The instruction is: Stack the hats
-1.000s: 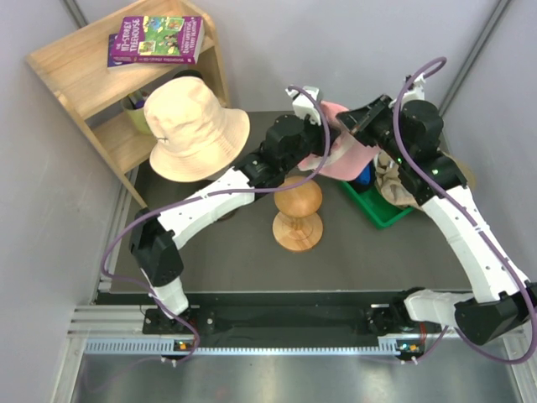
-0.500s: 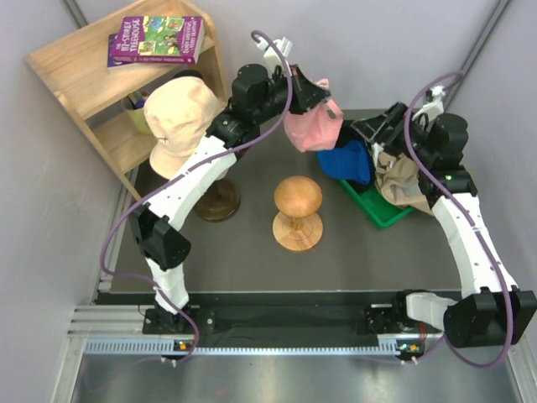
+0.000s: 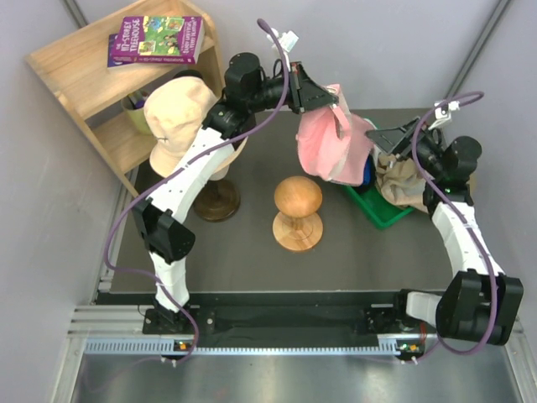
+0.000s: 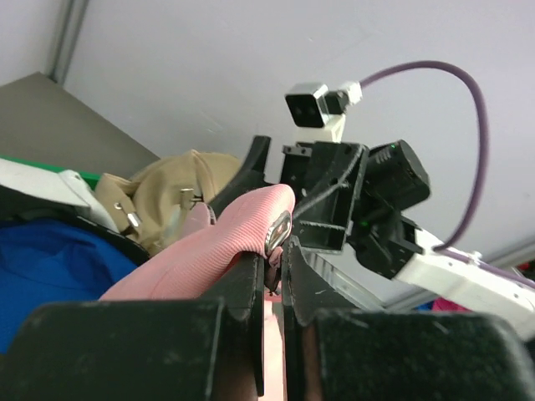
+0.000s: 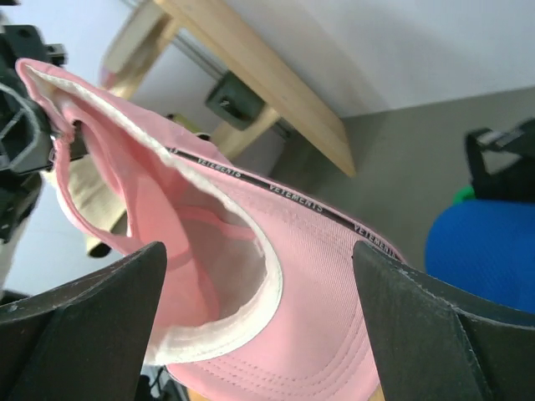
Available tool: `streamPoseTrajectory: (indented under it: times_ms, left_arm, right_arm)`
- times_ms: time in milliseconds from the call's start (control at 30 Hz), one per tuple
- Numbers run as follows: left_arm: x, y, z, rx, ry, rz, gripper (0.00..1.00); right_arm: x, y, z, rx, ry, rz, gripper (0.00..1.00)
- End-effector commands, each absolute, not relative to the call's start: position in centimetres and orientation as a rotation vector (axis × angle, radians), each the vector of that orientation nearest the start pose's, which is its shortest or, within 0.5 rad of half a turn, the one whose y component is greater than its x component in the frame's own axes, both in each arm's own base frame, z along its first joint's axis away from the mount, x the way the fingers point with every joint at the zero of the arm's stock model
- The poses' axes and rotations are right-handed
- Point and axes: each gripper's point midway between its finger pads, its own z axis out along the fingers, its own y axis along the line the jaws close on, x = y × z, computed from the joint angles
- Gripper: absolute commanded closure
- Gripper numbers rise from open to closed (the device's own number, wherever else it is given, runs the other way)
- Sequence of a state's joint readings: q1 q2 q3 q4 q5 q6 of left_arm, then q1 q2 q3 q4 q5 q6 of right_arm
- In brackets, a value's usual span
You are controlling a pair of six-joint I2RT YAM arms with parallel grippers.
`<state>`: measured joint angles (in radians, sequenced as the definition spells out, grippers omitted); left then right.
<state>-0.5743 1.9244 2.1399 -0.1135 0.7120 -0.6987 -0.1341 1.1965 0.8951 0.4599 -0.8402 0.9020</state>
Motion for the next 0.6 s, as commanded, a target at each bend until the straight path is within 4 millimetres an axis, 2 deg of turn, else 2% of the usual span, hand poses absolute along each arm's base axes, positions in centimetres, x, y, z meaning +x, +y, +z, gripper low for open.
streamPoseTrajectory:
  times_ms: [0, 167, 333, 467, 567]
  left_arm:
    - [33.8, -39.1, 51.7, 0.672, 1.417, -1.566, 1.0]
    - [32.5, -38.8, 53.6, 0.69, 1.357, -1.624, 1.0]
    - [31.7, -38.7, 54.5, 0.712, 1.337, -1.656, 1.0]
    - [31.4, -38.7, 54.8, 0.718, 1.336, -1.674, 1.0]
    - [31.1, -38.5, 55.3, 0.723, 1.323, -1.677, 1.0]
  right_arm:
    - [34.5, 11.3, 36.8, -0.139, 1.459, 1.28, 0.07]
    - [34.2, 11.7, 34.6, -0.163, 1.458, 1.339, 0.06]
    - [33.8, 12.8, 32.9, -0.208, 1.452, 1.423, 0.05]
    - [33.5, 13.9, 32.7, -0.213, 1.434, 1.514, 0.05]
    - [33.9, 13.9, 32.7, -0.201, 1.413, 1.543, 0.05]
